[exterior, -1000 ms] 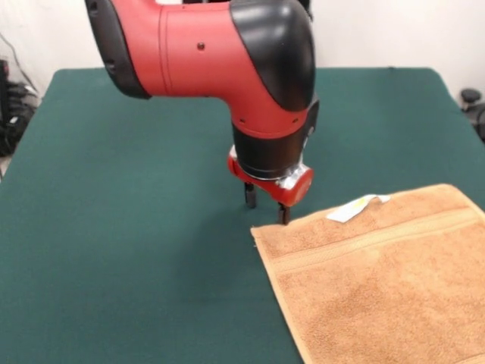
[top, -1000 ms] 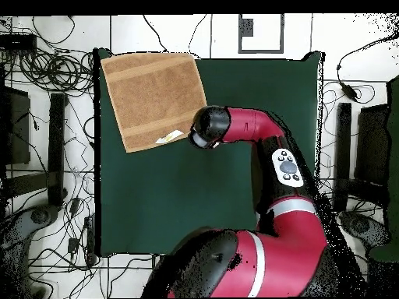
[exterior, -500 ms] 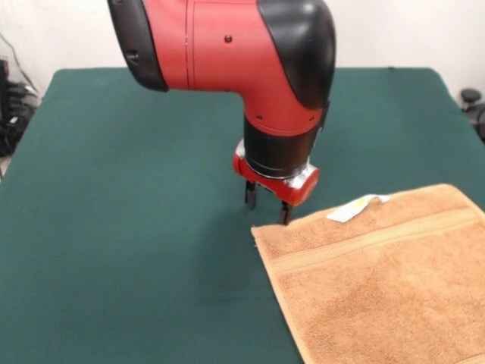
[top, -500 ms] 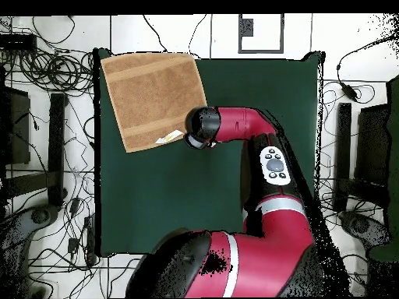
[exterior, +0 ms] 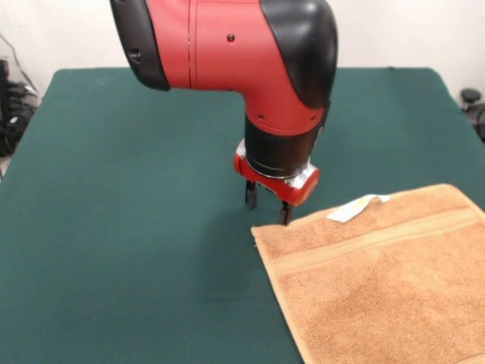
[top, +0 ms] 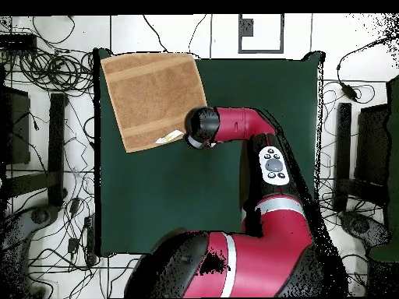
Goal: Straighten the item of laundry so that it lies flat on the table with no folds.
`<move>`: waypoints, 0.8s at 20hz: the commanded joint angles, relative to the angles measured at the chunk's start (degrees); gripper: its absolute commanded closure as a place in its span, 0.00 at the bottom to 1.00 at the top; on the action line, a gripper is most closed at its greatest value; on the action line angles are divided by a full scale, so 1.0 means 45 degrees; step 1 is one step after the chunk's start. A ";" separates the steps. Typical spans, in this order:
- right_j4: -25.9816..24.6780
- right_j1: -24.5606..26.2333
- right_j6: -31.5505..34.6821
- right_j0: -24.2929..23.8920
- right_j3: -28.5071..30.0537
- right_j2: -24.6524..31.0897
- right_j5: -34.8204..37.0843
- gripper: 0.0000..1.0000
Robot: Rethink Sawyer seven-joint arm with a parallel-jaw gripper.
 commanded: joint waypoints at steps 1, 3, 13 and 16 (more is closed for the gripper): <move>0.0142 0.2581 0.0482 0.0043 0.0948 0.1482 -0.3725 0.00; 0.0213 0.2600 0.0414 -0.0043 0.1034 0.1603 -0.3825 0.00; -0.0752 0.2865 -0.1180 -0.0731 0.1484 0.1425 -0.3826 0.00; -0.0967 0.2742 -0.1434 -0.1067 0.1882 0.1509 -0.4055 0.00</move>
